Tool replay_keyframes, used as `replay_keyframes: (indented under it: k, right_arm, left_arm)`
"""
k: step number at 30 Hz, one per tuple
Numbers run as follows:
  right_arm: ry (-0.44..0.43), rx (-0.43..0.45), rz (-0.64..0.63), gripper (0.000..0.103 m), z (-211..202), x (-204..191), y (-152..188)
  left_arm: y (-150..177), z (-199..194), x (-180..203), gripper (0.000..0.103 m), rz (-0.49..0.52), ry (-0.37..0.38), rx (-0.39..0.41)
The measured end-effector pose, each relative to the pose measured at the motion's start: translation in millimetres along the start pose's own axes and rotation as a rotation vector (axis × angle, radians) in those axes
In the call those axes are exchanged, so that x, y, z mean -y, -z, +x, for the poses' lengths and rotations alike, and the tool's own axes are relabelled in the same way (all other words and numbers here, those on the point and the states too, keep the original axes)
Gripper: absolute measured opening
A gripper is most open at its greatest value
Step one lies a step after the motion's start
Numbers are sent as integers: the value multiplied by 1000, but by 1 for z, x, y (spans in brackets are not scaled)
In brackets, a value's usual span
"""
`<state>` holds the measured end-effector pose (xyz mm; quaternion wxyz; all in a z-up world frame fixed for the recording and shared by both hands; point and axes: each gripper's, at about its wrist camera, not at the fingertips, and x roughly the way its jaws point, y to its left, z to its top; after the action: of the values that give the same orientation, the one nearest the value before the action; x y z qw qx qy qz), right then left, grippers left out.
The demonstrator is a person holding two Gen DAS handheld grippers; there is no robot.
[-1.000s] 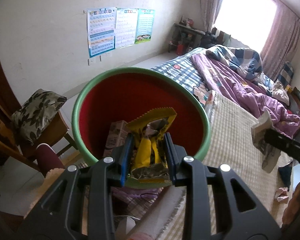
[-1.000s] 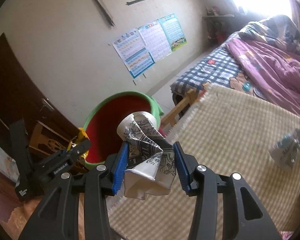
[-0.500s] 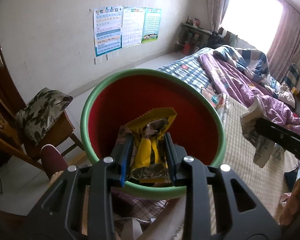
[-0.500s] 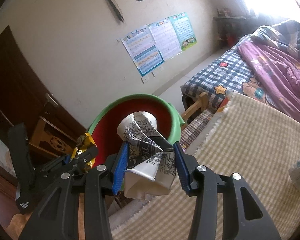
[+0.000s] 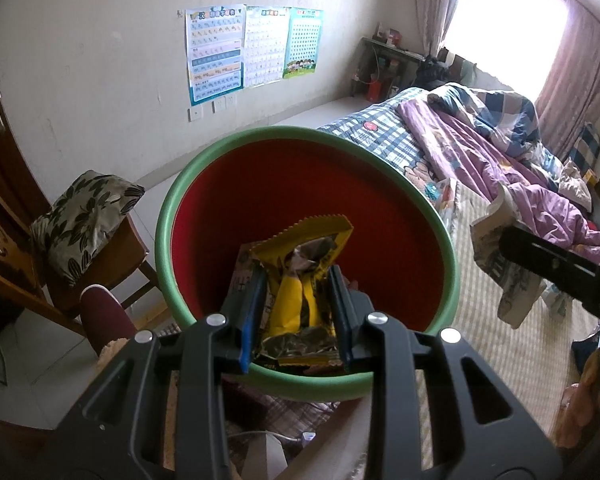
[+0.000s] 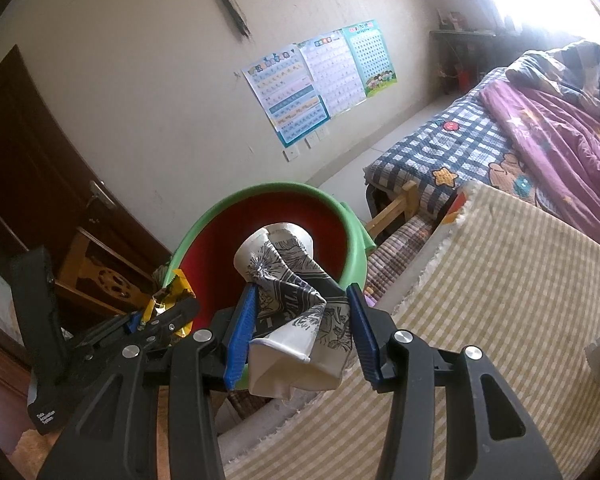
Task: Collect trash
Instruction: 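Open both tools to drop the yellow wrapper and paper cup into the bin, then move both open tools back over the remaining trash on the mat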
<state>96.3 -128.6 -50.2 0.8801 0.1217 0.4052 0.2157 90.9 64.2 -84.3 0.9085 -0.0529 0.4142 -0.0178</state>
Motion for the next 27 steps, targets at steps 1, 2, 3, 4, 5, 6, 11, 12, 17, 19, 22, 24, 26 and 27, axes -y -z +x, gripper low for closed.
replay_keyframes:
  k: [1, 2, 3, 4, 5, 6, 11, 12, 17, 19, 22, 24, 26, 27]
  right_arm:
    - [-1, -1, 1, 45, 0, 0, 0]
    - [-1, -2, -1, 45, 1, 0, 0]
    - [0, -2, -4, 45, 1, -1, -1]
    - [0, -2, -8, 45, 2, -2, -2]
    - [-1, -3, -13, 45, 3, -3, -2]
    - [-1, -2, -19, 45, 3, -5, -3]
    - [-1, -8, -34, 45, 9, -8, -5]
    - [-1, -9, -36, 45, 9, -9, -4]
    - [-2, -13, -44, 45, 12, -12, -3]
    - [-4, -15, -44, 45, 13, -12, -3]
    - [-19, -8, -41, 58, 14, -12, -3]
    - [-25, 0, -35, 64, 14, -12, -4]
    - [-26, 2, -34, 64, 13, -12, -4]
    - [-26, 3, -33, 64, 13, -12, -4]
  left_arm:
    - [0, 0, 0, 30, -1, 1, -1]
    - [0, 0, 0, 30, -1, 0, -1]
    - [0, 0, 0, 30, -1, 0, 0]
    - [0, 0, 0, 30, -2, 0, -1]
    - [0, 1, 0, 30, -2, 1, -2]
    - [0, 1, -1, 30, -2, 1, -3]
    - [2, 3, -2, 30, -3, 0, -4]
    - [2, 3, -3, 30, -4, 0, -4]
    - [3, 5, -6, 30, -11, 4, -8]
    - [3, 5, -6, 30, -11, 3, -8]
    - [3, 5, -7, 36, -12, 6, -11]
    - [4, 5, -6, 48, -9, 4, -7]
    - [5, 3, -5, 55, -7, -2, 4]
    - [6, 2, -5, 57, -7, -2, 6]
